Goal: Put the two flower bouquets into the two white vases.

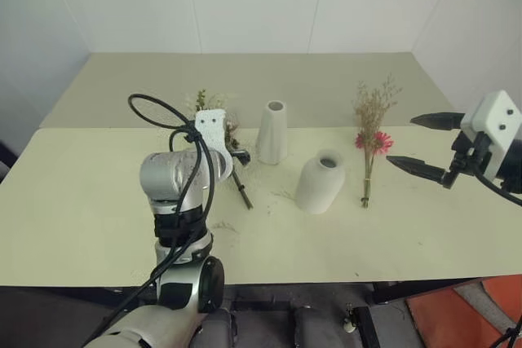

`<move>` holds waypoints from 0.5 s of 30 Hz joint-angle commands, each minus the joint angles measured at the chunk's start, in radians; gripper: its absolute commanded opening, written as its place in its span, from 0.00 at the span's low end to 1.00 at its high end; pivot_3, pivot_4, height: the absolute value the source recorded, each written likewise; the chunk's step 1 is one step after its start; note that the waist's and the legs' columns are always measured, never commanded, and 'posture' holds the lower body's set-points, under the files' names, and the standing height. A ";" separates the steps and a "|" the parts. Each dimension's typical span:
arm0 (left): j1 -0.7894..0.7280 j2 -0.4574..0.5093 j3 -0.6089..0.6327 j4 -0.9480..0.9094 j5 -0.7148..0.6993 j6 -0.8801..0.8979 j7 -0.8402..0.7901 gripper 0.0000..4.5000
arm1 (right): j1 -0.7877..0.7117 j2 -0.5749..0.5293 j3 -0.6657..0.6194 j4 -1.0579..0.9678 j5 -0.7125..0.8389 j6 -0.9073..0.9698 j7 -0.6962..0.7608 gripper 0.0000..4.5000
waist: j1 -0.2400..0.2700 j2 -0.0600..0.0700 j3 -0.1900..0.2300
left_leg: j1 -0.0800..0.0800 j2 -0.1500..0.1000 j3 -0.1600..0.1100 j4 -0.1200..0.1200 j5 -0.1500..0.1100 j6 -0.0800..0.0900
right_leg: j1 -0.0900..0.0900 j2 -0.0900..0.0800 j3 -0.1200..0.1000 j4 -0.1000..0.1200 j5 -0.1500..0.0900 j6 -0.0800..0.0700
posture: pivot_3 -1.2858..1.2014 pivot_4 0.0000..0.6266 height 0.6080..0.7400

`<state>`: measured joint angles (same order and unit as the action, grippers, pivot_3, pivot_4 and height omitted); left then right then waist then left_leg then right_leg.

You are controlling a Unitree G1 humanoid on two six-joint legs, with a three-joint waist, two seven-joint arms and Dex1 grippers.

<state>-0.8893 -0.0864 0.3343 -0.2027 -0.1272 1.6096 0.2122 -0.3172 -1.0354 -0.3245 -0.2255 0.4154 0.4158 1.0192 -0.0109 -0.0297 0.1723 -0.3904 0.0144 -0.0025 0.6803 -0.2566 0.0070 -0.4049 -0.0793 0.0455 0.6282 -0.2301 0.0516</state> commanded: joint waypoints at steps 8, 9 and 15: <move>-0.095 -0.068 0.064 0.210 0.033 -0.141 0.039 1.00 | 0.013 0.005 -0.011 -0.033 -0.001 0.007 -0.038 1.00 | 0.002 0.000 0.000 | -0.001 0.000 0.000 0.000 0.000 0.000 | -0.001 0.000 0.000 0.000 0.000 0.000 | 0.52 0.24 1.00; -0.103 -0.072 0.075 0.235 0.038 -0.160 0.053 1.00 | 0.015 0.006 -0.016 -0.040 0.004 0.012 -0.040 1.00 | 0.003 0.000 0.000 | -0.001 0.000 0.000 0.000 0.000 0.000 | -0.001 0.000 0.000 0.000 0.000 0.000 | 0.52 0.24 1.00; -0.143 -0.058 0.119 0.359 0.013 -0.239 0.062 1.00 | 0.055 0.002 -0.049 -0.078 0.016 0.025 -0.048 1.00 | 0.006 0.000 0.000 | -0.001 0.000 0.000 0.000 0.000 0.000 | -0.001 -0.001 0.000 0.000 0.000 0.000 | 0.52 0.24 1.00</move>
<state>-0.9864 -0.0954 0.4307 0.1390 -0.0869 1.3962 0.2732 -0.2600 -1.0225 -0.3262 -0.2763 0.4164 0.4337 0.9811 -0.0047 -0.0298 0.1724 -0.3914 0.0141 -0.0022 0.6800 -0.2565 0.0066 -0.4059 -0.0799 0.0453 0.6281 -0.2301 0.0516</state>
